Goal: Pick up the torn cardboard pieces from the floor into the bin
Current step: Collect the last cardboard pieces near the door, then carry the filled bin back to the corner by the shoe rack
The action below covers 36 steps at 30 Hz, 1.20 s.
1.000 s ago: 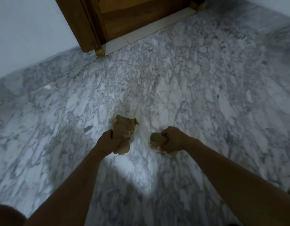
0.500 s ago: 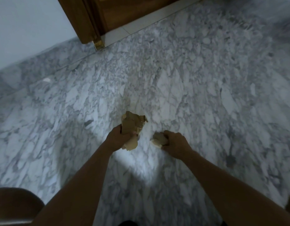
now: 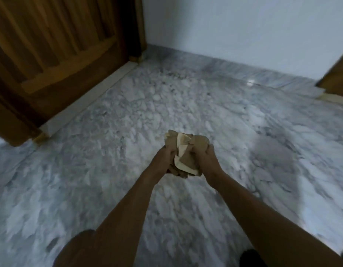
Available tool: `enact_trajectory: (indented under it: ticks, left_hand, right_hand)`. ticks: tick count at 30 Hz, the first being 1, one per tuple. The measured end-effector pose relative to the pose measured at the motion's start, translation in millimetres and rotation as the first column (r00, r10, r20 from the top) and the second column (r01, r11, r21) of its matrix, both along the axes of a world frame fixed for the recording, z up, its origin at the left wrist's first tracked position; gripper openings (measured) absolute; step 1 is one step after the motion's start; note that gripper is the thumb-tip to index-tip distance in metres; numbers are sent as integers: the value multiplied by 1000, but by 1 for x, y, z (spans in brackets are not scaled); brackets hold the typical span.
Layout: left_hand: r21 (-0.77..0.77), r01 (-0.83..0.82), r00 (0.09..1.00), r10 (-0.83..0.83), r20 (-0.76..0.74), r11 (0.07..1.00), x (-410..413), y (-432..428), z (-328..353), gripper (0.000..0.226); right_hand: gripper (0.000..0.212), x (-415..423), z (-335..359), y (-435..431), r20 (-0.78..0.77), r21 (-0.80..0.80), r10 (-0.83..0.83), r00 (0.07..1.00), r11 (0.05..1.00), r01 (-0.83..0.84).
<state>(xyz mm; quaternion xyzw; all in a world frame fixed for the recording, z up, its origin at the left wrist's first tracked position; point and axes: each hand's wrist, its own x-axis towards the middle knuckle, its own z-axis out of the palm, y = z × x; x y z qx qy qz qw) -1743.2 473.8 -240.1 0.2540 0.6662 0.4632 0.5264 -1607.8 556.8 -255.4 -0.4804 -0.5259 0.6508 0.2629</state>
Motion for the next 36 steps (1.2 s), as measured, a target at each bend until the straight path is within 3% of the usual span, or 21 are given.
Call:
enact_trajectory:
  ticks: [4, 8, 12, 17, 20, 23, 24, 28, 30, 31, 33, 36]
  left_hand:
    - [71, 216, 975, -212, -63, 974, 56, 61, 32, 48]
    - [117, 406, 910, -390, -139, 906, 126, 111, 60, 37]
    - [157, 532, 844, -507, -176, 832, 219, 163, 79, 23]
    - [201, 608, 792, -567, -226, 768, 361, 237, 102, 24]
    - [264, 630, 775, -569, -276, 730, 455, 283, 119, 27]
    - [267, 647, 762, -595, -255, 714, 548, 322, 139, 25]
    - [244, 667, 744, -608, -278, 704, 577, 335, 144, 26]
    - [88, 740, 654, -683, -325, 667, 658, 380, 154, 50]
    - [27, 756, 634, -721, -280, 654, 679, 397, 153, 50]
    - [0, 761, 614, -720, -324, 649, 686, 406, 150, 53]
    - [-22, 770, 518, -645, -562, 637, 687, 421, 139, 56]
    - [-51, 708, 366, -427, -827, 704, 679, 439, 114, 44]
  right_hand:
    - [41, 76, 37, 36, -22, 22, -202, 979, 979, 203]
    - [16, 164, 82, 60, 30, 122, -310, 950, 945, 304]
    - [10, 258, 111, 89, 88, 178, -430, 898, 894, 411]
    - [23, 399, 134, 146, 205, 287, -531, 823, 836, 468]
    - [48, 494, 156, 182, 304, 368, -574, 761, 807, 462]
    - [85, 587, 174, 210, 277, 417, -696, 663, 709, 569]
    - [84, 615, 178, 216, 285, 418, -723, 630, 685, 597]
    - [49, 703, 184, 225, 315, 430, -759, 570, 650, 627]
    - [49, 730, 180, 234, 427, 471, -732, 530, 681, 561]
    - [53, 740, 176, 238, 485, 500, -725, 488, 688, 526]
    - [61, 759, 163, 244, 604, 517, -711, 361, 694, 501]
    - [78, 780, 134, 240, 783, 338, -587, 205, 679, 651]
